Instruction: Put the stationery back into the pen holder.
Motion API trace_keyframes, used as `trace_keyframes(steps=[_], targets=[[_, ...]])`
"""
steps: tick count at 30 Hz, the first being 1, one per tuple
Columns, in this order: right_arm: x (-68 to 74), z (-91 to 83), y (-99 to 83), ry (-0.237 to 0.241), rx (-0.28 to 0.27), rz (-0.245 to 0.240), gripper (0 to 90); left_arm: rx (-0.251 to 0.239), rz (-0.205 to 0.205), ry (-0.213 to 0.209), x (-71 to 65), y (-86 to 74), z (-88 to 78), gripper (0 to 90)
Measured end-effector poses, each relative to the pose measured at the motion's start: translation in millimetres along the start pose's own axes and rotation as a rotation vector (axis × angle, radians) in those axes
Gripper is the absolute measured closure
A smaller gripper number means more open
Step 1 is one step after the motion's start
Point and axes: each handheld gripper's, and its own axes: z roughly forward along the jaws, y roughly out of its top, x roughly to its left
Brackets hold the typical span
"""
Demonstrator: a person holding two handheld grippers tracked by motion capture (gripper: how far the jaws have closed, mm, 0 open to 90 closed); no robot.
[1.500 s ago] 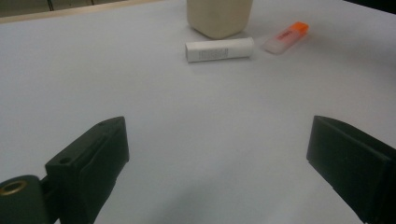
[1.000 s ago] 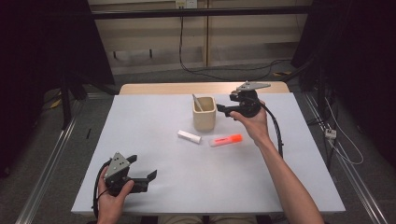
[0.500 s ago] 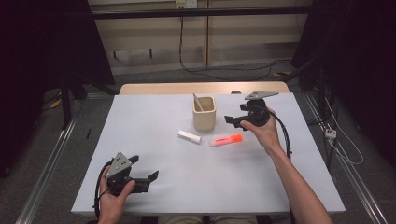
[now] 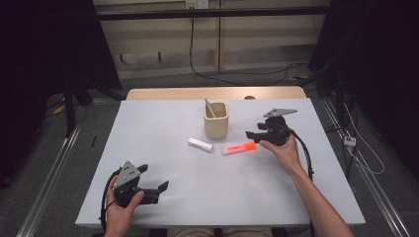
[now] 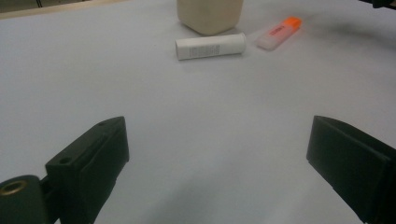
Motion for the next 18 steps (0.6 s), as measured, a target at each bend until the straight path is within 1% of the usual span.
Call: trace_keyframes(steps=[1, 2, 5, 6, 8, 10, 12, 14, 15, 18], targets=[[-0.8, 0.8, -1.8, 0.005, 0.012, 0.001, 46.8, 0.000, -0.004, 0.000, 0.0, -0.1, -0.1, 5.6], [-1.2, 1.7, -3.4, 0.011, 0.017, -0.001, 50.2, -0.001, -0.004, 0.001, 0.2, -0.1, -0.3, 5.7], [0.2, 3.3, -8.5, 0.009, 0.011, -0.026, 64.0, -0.004, -0.003, -0.002, 0.6, 0.5, -1.1, 5.7], [0.5, 4.6, -9.5, 0.012, 0.014, -0.028, 65.9, -0.003, 0.001, -0.002, 0.6, 0.7, -1.3, 5.6], [0.5, 7.5, -10.6, 0.010, 0.025, -0.022, 73.8, -0.002, 0.002, -0.004, 0.5, 0.6, -1.3, 5.6], [0.1, 10.9, -10.6, 0.023, 0.022, -0.017, 79.1, -0.003, 0.000, -0.005, 0.4, 0.4, -1.0, 5.6], [1.3, 14.8, -10.3, 0.025, 0.029, -0.021, 85.0, -0.002, -0.001, -0.005, 0.5, 0.4, -0.9, 5.7], [2.2, 18.7, -10.3, 0.024, 0.045, -0.036, 89.3, -0.002, -0.002, -0.006, 0.7, 0.3, -1.0, 5.6], [1.9, 20.9, -10.2, 0.026, 0.056, -0.036, 90.0, -0.003, -0.002, -0.005, 0.7, 0.3, -0.8, 5.6], [-0.5, 25.2, -8.8, 0.025, 0.059, -0.025, 90.0, -0.002, -0.001, -0.006, 0.3, 0.7, -0.9, 5.7]])
